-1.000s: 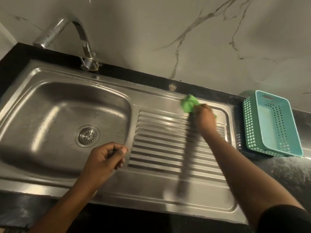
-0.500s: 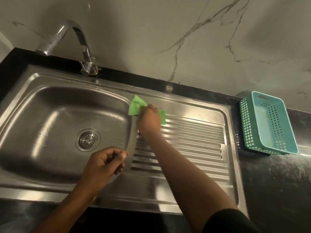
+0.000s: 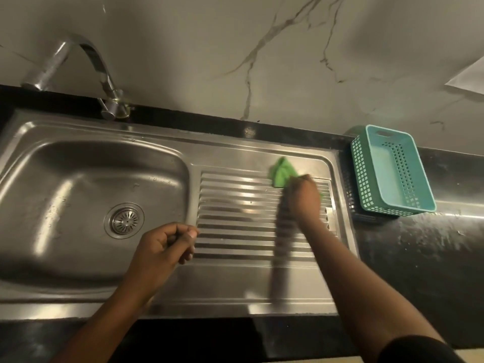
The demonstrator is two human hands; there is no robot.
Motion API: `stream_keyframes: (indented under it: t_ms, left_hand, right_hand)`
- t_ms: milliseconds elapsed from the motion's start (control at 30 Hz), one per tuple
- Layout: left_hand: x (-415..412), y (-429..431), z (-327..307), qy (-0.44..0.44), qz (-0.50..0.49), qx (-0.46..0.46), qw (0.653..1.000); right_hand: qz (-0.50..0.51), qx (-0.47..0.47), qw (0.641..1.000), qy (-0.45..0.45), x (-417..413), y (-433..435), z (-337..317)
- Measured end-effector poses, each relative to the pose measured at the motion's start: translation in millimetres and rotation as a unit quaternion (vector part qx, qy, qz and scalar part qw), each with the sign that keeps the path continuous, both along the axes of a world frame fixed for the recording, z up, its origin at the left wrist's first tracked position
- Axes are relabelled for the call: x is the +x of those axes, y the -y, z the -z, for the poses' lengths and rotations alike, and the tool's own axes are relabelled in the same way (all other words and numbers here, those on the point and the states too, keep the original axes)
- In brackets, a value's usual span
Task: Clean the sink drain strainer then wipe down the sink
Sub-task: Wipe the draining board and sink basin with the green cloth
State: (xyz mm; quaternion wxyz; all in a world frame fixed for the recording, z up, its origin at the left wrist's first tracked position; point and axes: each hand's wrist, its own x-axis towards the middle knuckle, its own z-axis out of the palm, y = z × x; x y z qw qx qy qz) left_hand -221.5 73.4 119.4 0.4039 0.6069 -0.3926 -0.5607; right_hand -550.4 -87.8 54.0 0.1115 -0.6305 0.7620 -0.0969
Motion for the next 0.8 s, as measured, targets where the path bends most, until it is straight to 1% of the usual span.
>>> stream_keyframes:
  t_ms: [67,133,233,333,433,533,600,700,800]
  left_hand:
    - [0.3,0.0,1.0,0.0,0.003,-0.001,1.0]
    - [2.3,0.2,0.7,-0.002,0.001,0.001,1.0]
    - [5.5,-0.7,0.3,0.003,0.0,0.01,1.0]
    - [8.5,-2.0,0.1,0.004,0.002,0.013,1.0]
    - [9.2,-2.1,0.0,0.002,-0.001,0.013,1.0]
    - [9.0,-1.7,-1.6,0.007,-0.005,0.01,1.0]
    - [7.8,-1.7,-3.0,0.009,-0.006,0.003,1.0]
    - [4.1,-0.2,-2.7,0.013,0.001,0.0,1.0]
    - [-1.9,3.4,0.0,0.011,0.004,0.004,1.0]
  right_hand:
    - [0.071,0.004,0.997,-0.004,-55.7,-5.6,-5.9]
    - [0.116,0.007,0.993,0.003,-77.6,-9.3,-9.5]
    - [0.155,-0.016,0.988,-0.004,-50.6,-10.6,-5.5]
    - [0.142,-0.04,0.989,0.014,8.0,-17.5,1.5]
    - [0.079,-0.056,0.994,0.045,83.2,-25.8,4.1]
    - [-0.002,-0.043,0.995,0.094,157.5,-30.6,0.2]
    - [-0.044,-0.025,0.994,0.1,187.5,-31.6,-2.8]
    - [-0.109,-0.004,0.991,0.083,194.4,-30.9,-4.8]
    - [-0.21,-0.004,0.975,0.07,162.0,-33.8,-7.6]
